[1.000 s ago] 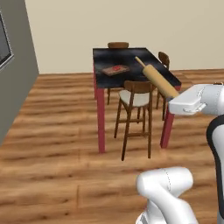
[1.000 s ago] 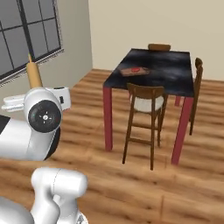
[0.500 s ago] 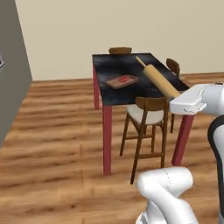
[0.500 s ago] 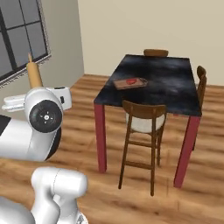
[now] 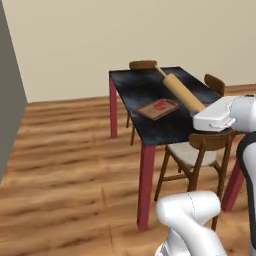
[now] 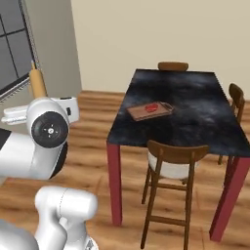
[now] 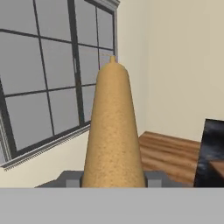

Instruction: Open the cabinet, retrieve the rolling pin, and place it next to the meat on the cutting board to prepare for tenderizing.

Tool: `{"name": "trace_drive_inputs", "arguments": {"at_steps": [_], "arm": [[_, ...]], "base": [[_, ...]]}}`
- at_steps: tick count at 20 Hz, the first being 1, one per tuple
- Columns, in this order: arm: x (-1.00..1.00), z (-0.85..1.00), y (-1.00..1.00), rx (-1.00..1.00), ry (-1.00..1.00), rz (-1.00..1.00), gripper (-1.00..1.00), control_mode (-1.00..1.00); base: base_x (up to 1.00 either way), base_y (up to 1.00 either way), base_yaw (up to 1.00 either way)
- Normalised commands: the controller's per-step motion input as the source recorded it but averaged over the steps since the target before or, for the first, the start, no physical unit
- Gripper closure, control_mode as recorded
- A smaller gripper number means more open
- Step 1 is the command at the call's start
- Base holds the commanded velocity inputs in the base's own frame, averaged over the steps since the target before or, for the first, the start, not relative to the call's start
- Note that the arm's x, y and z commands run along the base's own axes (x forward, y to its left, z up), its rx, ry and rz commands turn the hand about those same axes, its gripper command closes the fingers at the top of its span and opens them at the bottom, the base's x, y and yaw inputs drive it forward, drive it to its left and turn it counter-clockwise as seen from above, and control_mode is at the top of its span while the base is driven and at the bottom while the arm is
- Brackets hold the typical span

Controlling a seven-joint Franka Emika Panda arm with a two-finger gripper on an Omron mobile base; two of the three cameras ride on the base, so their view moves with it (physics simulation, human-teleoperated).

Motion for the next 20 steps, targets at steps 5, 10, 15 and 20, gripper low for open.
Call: {"name": "trace_drive_inputs", "arguments": {"at_steps": [5, 10, 15, 20], "arm": [[0.0, 0.0, 0.0, 0.0, 0.0, 0.0, 1.0, 1.0], [0.0, 0.0, 0.0, 0.0, 0.0, 0.0, 1.0, 1.0], [0.0, 0.0, 0.0, 0.0, 0.0, 0.0, 1.0, 1.0], [0.0, 0.0, 0.0, 0.0, 0.0, 0.0, 1.0, 1.0]], "base": [[0.76, 0.58, -0.27], [0.66, 0.55, -0.33], [0.63, 0.63, -0.38], [0.57, 0.67, -0.4]]}}
